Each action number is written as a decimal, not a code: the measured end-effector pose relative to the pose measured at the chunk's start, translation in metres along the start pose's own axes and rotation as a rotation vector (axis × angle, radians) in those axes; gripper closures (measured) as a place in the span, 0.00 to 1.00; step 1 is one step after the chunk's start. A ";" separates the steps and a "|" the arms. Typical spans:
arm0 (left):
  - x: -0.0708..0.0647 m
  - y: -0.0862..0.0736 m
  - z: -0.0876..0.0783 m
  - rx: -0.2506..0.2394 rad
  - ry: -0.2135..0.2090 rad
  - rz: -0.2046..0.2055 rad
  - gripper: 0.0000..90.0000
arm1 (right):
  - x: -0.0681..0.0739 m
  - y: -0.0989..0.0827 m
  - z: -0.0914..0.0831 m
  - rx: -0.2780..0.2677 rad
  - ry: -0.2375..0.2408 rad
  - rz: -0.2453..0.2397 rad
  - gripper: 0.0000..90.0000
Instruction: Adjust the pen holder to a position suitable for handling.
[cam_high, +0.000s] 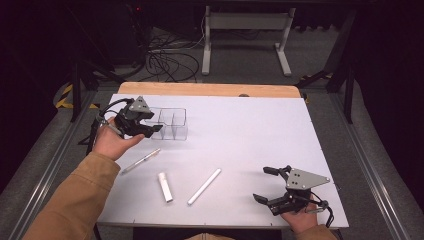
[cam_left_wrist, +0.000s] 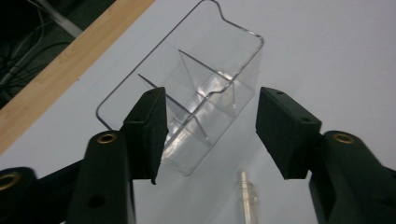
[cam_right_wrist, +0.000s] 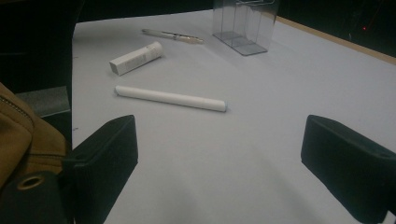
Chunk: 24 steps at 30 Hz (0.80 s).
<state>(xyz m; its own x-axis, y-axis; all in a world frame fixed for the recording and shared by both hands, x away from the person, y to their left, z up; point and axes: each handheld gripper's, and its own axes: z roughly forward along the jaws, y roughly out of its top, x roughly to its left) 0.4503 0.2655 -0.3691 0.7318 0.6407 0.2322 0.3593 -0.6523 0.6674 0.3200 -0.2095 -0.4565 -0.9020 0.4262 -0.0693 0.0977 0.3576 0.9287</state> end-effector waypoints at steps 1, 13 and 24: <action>0.001 0.000 0.001 0.008 -0.001 0.005 0.48 | 0.000 0.000 0.000 0.000 0.000 -0.001 0.13; 0.014 0.002 0.012 0.064 -0.043 0.004 0.56 | 0.000 0.000 0.001 0.005 0.005 -0.001 0.13; 0.020 0.004 0.022 0.131 -0.040 0.041 0.56 | 0.000 -0.001 0.001 0.010 0.011 0.001 0.13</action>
<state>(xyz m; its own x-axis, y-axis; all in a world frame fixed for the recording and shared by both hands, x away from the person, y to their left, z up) 0.4792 0.2667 -0.3774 0.7693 0.5972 0.2270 0.3994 -0.7268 0.5588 0.3204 -0.2088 -0.4574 -0.9066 0.4171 -0.0643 0.1026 0.3655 0.9252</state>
